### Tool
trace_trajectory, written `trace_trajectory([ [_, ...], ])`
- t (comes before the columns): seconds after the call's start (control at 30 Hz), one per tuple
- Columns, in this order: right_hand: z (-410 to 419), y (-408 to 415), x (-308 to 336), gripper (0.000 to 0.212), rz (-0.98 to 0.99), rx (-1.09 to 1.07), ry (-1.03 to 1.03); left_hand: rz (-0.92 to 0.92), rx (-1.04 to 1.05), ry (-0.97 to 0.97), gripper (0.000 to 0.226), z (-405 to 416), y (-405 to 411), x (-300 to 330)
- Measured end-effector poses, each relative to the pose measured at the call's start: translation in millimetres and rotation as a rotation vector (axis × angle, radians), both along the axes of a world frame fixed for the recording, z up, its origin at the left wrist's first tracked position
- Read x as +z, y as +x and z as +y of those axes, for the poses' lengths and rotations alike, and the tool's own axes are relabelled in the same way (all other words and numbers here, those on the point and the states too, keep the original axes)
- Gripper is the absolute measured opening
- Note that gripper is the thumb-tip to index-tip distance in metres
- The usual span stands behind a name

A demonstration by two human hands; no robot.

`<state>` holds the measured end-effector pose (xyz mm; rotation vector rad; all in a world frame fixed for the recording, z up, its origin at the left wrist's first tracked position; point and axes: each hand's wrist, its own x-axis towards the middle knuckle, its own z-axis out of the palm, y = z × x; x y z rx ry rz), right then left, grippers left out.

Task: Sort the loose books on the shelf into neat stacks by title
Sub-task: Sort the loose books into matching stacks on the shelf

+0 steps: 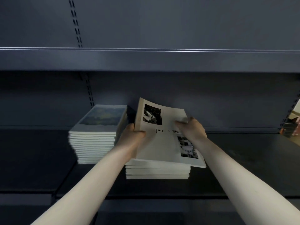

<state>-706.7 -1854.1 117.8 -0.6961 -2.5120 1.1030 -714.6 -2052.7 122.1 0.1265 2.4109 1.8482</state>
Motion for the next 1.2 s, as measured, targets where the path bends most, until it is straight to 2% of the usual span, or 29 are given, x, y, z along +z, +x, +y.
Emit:
trace_trajectory([
  [0.3,-29,-5,-8,0.051,-0.124,-0.087,0.161,0.054,-0.072,-0.217,0.028,-21,-12,-6],
  [0.43,-25,-8,-5,0.048,-0.177,-0.103,0.272,0.079,-0.041,-0.349,0.028,-15,-17,-15],
  [0.5,-24,-10,-6,0.053,-0.213,-0.106,0.348,0.134,0.003,-0.466,0.03,-12,-18,-19],
  [0.6,-17,-11,-13,0.062,-0.287,-0.093,0.483,0.215,0.018,-0.654,0.044,-4,-14,-24],
  [0.67,-11,-13,-18,0.068,-0.301,-0.065,0.479,0.243,-0.011,-0.709,0.046,3,-13,-25],
  [0.8,-4,-23,-24,0.071,-0.274,0.021,0.316,0.189,-0.119,-0.639,0.052,10,-31,-30],
  [0.93,-5,-34,-24,0.072,-0.267,0.044,0.311,0.163,-0.161,-0.623,0.06,8,-49,-34],
  [1.2,-5,-50,-25,0.07,-0.247,0.083,0.282,0.136,-0.164,-0.542,0.061,7,-60,-39],
])
